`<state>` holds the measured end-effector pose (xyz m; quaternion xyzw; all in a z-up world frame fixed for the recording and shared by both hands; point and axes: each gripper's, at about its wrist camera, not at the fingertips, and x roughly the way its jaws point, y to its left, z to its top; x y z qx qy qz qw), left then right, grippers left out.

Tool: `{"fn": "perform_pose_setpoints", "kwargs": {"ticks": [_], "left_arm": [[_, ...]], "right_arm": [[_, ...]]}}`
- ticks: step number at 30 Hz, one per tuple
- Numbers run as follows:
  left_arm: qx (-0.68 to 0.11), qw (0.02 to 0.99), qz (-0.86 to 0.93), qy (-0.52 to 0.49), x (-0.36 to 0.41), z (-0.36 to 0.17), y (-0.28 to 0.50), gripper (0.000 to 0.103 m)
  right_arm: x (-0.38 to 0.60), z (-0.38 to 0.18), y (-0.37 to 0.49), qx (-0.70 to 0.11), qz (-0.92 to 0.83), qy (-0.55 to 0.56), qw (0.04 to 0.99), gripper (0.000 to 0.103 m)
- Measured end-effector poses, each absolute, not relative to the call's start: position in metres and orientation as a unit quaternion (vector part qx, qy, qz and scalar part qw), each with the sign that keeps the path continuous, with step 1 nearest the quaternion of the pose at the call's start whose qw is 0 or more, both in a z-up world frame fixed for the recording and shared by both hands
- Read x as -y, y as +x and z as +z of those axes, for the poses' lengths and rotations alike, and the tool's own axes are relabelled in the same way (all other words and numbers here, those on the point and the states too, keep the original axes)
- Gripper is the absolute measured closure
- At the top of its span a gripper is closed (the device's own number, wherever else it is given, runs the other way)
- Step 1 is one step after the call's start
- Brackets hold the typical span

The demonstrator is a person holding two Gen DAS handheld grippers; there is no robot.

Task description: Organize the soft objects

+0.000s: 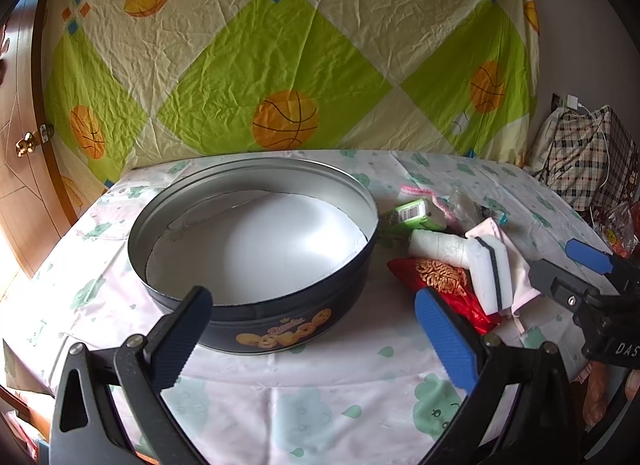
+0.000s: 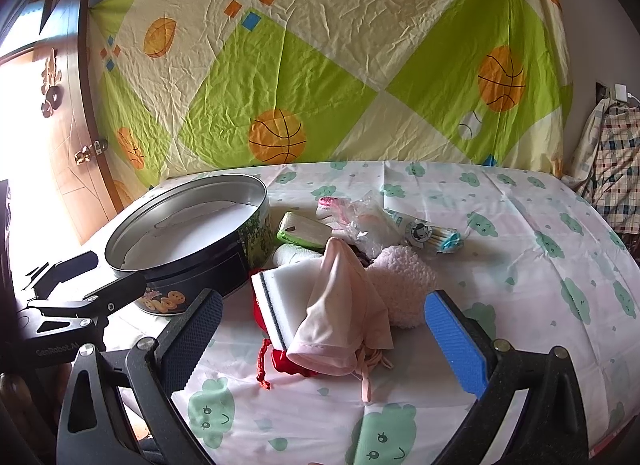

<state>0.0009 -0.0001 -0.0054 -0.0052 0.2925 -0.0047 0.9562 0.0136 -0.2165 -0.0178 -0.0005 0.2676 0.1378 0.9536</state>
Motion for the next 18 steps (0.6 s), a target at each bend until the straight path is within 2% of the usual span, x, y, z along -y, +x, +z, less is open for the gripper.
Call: {"fn": "perform_pose_setpoints", "kwargs": {"ticks": [18], "left_arm": [[-0.298,0.954,-0.041,0.001,0.026,-0.015,0.006,0.000]], "right_arm": [[0.237,-0.028,0.020,-0.280,0.121,0.016,0.952,0.001]]}}
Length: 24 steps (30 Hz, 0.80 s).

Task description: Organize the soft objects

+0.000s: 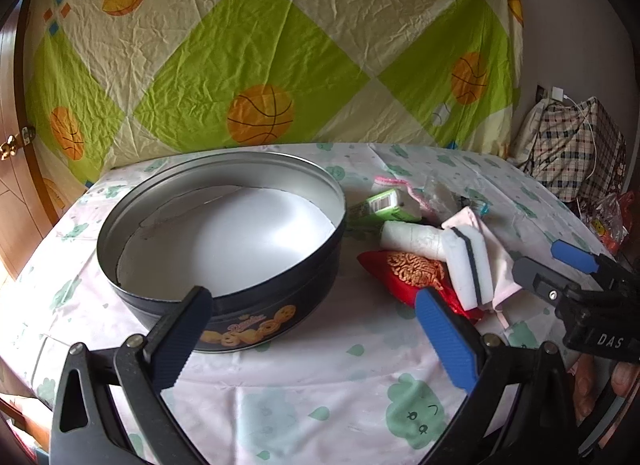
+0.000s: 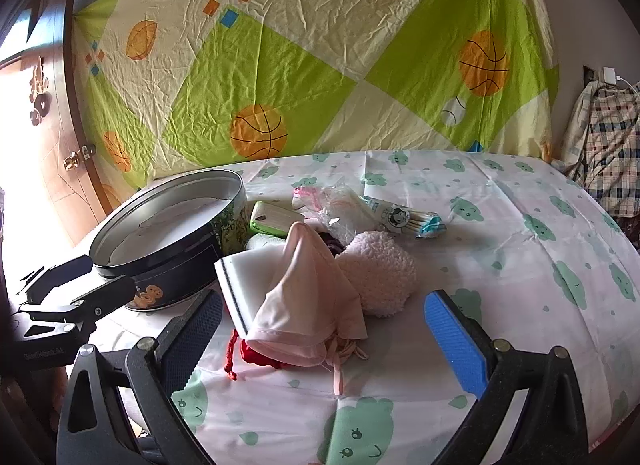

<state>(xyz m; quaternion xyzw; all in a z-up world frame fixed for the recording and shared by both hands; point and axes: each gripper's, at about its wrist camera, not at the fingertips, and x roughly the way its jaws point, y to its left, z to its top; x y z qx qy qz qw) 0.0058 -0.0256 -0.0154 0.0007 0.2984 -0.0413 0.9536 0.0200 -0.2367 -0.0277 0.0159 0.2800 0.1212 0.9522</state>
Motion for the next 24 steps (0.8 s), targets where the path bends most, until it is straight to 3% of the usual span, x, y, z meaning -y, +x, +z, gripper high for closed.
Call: {"fn": "perform_pose_setpoints", "kwargs": {"ticks": [7,11,24], "left_arm": [[-0.303,0.951,-0.068,0.017,0.050,-0.023,0.015,0.000],[-0.308,0.948,-0.078,0.016,0.054,-0.025,0.019,0.000],[-0.307,0.948,-0.082,0.033,0.068,-0.024,0.024,0.000]], "right_arm": [[0.235,-0.044,0.028,-0.293,0.127,0.001,0.948,0.002],[0.236,-0.053,0.033,-0.303,0.141,0.003,0.942,0.027],[0.259,-0.054,0.034,-0.309,0.175,0.069,0.932,0.030]]}}
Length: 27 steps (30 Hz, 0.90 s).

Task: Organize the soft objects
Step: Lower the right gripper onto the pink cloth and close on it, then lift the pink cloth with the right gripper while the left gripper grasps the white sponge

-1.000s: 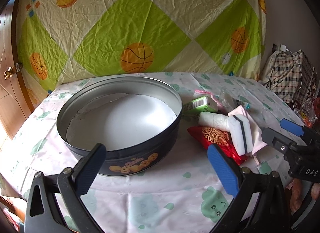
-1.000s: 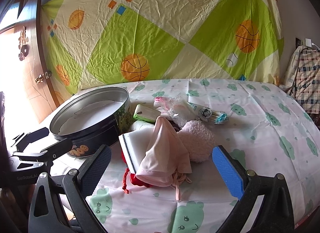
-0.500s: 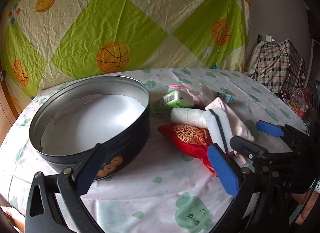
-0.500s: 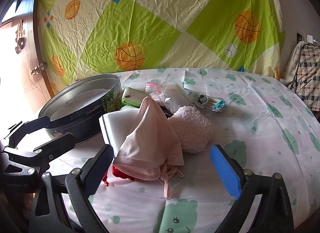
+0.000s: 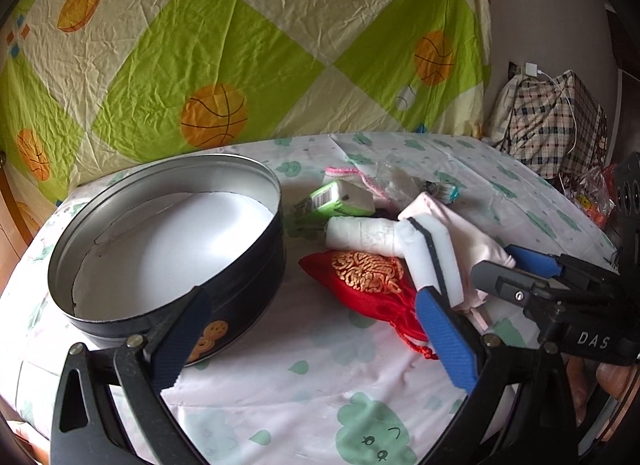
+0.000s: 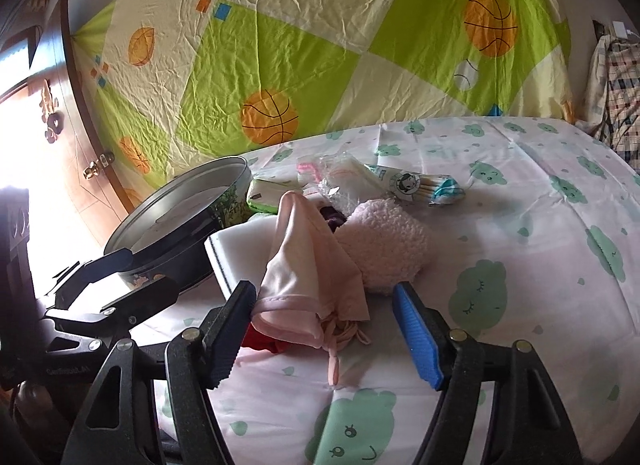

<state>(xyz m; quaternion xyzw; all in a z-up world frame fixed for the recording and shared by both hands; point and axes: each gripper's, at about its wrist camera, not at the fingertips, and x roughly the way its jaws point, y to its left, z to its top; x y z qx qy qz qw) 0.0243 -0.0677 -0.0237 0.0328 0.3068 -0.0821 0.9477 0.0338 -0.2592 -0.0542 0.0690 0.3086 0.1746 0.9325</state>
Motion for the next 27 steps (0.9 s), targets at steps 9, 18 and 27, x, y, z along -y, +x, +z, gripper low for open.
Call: {"fn": "perform_pose_setpoints", "kwargs": {"ticks": [9,18,27], "left_arm": [[-0.308,0.946,-0.095,0.046,0.092,-0.028,0.040,0.000],[-0.298,0.949,-0.095,0.032,0.091,-0.023,0.035,0.000],[-0.302,0.945,-0.122,0.042,0.111,-0.022,0.032,0.000]], "right_arm": [[0.251,-0.061,0.046,-0.312,0.140,0.020,0.939,0.048],[0.246,-0.070,0.071,-0.335,0.182,0.016,0.924,0.095],[0.267,-0.062,0.060,-0.288,0.186,0.059,0.937,0.097]]}}
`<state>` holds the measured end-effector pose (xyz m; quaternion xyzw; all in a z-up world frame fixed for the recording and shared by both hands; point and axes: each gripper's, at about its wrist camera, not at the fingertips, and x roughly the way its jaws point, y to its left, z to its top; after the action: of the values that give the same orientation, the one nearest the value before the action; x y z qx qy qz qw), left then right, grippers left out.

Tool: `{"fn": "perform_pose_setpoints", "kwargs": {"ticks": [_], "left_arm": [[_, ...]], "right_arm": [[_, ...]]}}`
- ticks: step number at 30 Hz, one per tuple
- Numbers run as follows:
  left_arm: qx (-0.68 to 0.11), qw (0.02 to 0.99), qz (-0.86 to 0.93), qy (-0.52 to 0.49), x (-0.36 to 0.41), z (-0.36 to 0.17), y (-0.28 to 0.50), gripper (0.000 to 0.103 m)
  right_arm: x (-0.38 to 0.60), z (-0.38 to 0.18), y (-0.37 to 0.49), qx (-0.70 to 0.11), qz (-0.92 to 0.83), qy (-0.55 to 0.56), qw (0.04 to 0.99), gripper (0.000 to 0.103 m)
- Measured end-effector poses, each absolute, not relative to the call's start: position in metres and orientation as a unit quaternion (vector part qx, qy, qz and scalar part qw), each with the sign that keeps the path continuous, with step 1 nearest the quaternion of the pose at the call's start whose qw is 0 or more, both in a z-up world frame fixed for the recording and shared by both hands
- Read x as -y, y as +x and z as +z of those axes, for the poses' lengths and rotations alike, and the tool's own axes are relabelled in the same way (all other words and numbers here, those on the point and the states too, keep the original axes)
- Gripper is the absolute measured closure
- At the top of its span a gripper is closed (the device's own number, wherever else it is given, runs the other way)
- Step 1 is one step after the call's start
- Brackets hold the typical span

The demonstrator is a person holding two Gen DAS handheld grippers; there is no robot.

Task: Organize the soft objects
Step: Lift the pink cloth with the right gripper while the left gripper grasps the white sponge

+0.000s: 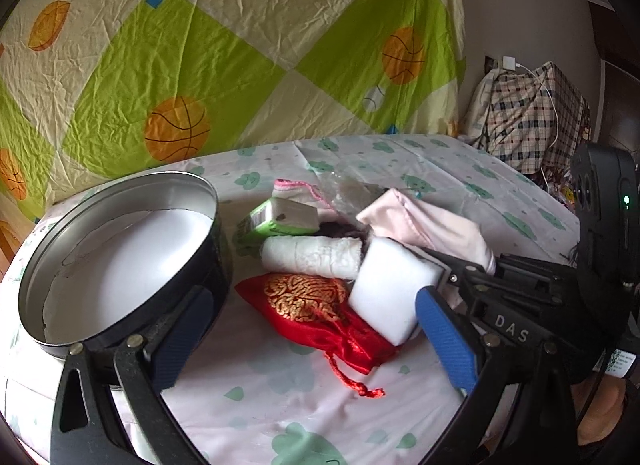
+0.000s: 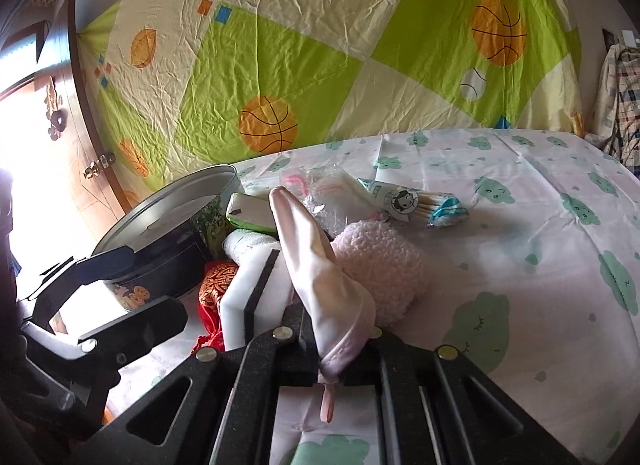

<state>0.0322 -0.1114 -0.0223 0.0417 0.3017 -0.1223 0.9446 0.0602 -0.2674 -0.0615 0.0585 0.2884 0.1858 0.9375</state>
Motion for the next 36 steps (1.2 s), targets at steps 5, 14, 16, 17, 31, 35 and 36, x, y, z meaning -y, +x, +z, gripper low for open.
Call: {"fn": "perform_pose_setpoints", "kwargs": {"ticks": [5,14,16,17,31,35,36], "left_arm": [[-0.306,0.943,-0.122,0.055,0.118,-0.028,0.035,0.000],[-0.313,0.934,-0.157,0.077,0.148,-0.036,0.040,0.000],[-0.315,0.930,-0.167,0.086,0.159,-0.039,0.042,0.000],[-0.319,0.928,-0.172,0.089,0.164,-0.041,0.043,0.000],[-0.402,0.883,-0.218,0.102,0.217,-0.063,0.071,0.002],[-0.428,0.872,-0.223,0.082,0.211,-0.070,0.078,0.032],[-0.423,0.874,-0.225,0.076,0.209,-0.069,0.077,0.035]], "right_arm": [[0.272,-0.061,0.060,-0.286,0.196,0.071,0.935,0.097],[0.326,-0.046,0.049,-0.236,0.152,0.134,0.950,0.097],[0.331,-0.045,0.047,-0.235,0.148,0.138,0.951,0.097],[0.333,-0.045,0.045,-0.234,0.146,0.140,0.951,0.097],[0.354,-0.037,0.028,-0.205,0.118,0.139,0.962,0.097],[0.356,-0.042,0.029,-0.210,0.119,0.140,0.960,0.097],[0.356,-0.043,0.029,-0.211,0.119,0.139,0.960,0.097]]}}
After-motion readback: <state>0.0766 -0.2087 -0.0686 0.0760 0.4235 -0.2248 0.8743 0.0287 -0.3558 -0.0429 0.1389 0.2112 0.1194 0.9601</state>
